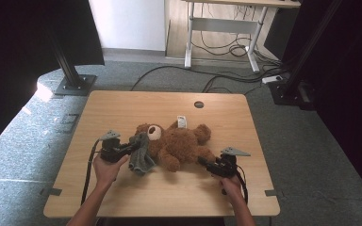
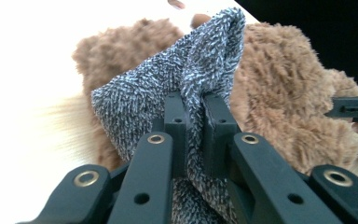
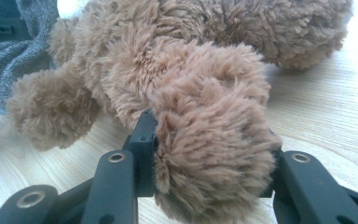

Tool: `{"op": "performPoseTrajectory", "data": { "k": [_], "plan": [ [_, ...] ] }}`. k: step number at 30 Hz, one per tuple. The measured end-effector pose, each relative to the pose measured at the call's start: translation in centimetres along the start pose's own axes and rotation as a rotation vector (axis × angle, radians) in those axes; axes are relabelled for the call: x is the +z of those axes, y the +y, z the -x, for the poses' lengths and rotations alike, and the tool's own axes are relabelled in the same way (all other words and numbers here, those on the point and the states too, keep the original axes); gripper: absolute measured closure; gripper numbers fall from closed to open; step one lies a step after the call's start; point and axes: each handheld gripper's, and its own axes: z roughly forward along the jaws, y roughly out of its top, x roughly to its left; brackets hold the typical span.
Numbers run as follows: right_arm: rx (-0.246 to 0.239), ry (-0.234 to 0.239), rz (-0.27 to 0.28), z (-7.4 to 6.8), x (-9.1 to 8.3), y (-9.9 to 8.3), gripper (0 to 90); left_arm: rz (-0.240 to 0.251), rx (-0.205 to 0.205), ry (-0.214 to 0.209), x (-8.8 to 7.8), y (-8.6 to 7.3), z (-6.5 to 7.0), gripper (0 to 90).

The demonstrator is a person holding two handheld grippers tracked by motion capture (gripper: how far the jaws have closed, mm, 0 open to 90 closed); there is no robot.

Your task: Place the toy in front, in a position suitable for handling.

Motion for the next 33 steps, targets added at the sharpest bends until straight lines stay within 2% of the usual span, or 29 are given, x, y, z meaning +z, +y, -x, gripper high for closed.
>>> {"op": "performPoseTrajectory", "data": {
  "k": [2,3,4,5,6,7,8,9,10,11,13,14,16,17,18,20,22,23,26,28,31,33],
  "plan": [
    [-0.007,-0.002,0.005,-0.2,-0.2,0.1,51.2,-0.002,-0.002,-0.009,0.1,-0.2,-0.1,81.7],
    [-0.009,-0.003,0.022,-0.5,-0.7,0.5,44.3,-0.006,0.005,-0.018,0.2,-0.3,0.0,81.6],
    [-0.009,-0.003,0.022,-0.5,-0.7,0.5,44.3,-0.010,0.011,-0.019,0.3,-0.4,0.1,81.6],
    [0.000,-0.001,0.051,-0.5,-1.4,1.1,38.1,-0.008,0.007,-0.025,0.5,-0.4,0.1,81.6],
    [0.000,-0.001,0.051,-0.5,-1.4,1.1,38.1,-0.008,0.007,-0.025,0.5,-0.4,0.1,81.6],
    [0.011,0.005,0.068,-0.6,-2.0,1.9,31.6,-0.006,0.000,-0.032,0.6,-0.4,0.0,81.6],
    [0.011,0.005,0.068,-0.6,-2.0,1.9,31.6,-0.005,-0.006,-0.036,0.6,-0.4,-0.1,81.6],
    [-0.002,-0.028,0.077,-0.8,-2.2,2.7,26.2,-0.007,-0.015,-0.043,0.7,-0.4,-0.2,81.5],
    [-0.002,-0.028,0.077,-0.8,-2.2,2.7,26.2,-0.011,-0.018,-0.047,0.8,-0.4,-0.3,81.5],
    [0.010,-0.042,0.101,-1.0,-2.4,3.6,24.8,-0.018,-0.024,-0.052,0.9,-0.5,-0.3,81.5],
    [0.012,-0.040,0.116,-1.2,-2.2,4.7,24.4,-0.021,-0.024,-0.054,0.9,-0.6,-0.3,81.5],
    [0.012,-0.040,0.116,-1.2,-2.2,4.7,24.4,-0.021,-0.024,-0.054,0.9,-0.6,-0.3,81.4],
    [-0.003,-0.024,0.107,-1.6,-1.6,5.9,24.5,-0.019,-0.030,-0.057,0.9,-0.8,-0.4,81.5],
    [-0.027,-0.018,0.074,-2.0,-0.6,7.0,24.5,-0.019,-0.032,-0.058,0.8,-0.9,-0.4,81.4],
    [-0.027,-0.018,0.074,-2.0,-0.6,7.0,24.5,-0.018,-0.034,-0.059,0.8,-1.0,-0.5,81.4],
    [-0.054,-0.020,0.006,-2.5,1.6,7.8,24.3,-0.018,-0.037,-0.060,0.9,-1.1,-0.5,81.3],
    [-0.062,-0.012,-0.038,-2.8,3.1,7.8,24.2,-0.023,-0.038,-0.062,0.9,-1.3,-0.5,81.2],
    [-0.062,-0.012,-0.038,-2.8,3.1,7.8,24.2,-0.023,-0.040,-0.061,0.9,-1.4,-0.5,81.2],
    [-0.068,-0.018,-0.102,-3.0,4.8,7.2,24.2,-0.023,-0.043,-0.060,0.9,-1.5,-0.5,81.2],
    [-0.054,-0.006,-0.123,-2.9,5.5,6.6,24.3,-0.030,-0.038,-0.055,1.0,-1.5,-0.4,81.2],
    [-0.037,0.021,-0.088,-2.6,5.6,5.6,32.2,-0.036,-0.045,-0.061,1.1,-1.7,-0.4,81.2],
    [-0.045,0.035,-0.082,-2.4,5.6,5.0,38.8,-0.050,-0.044,-0.062,1.2,-1.7,-0.2,81.1]
  ]
}}
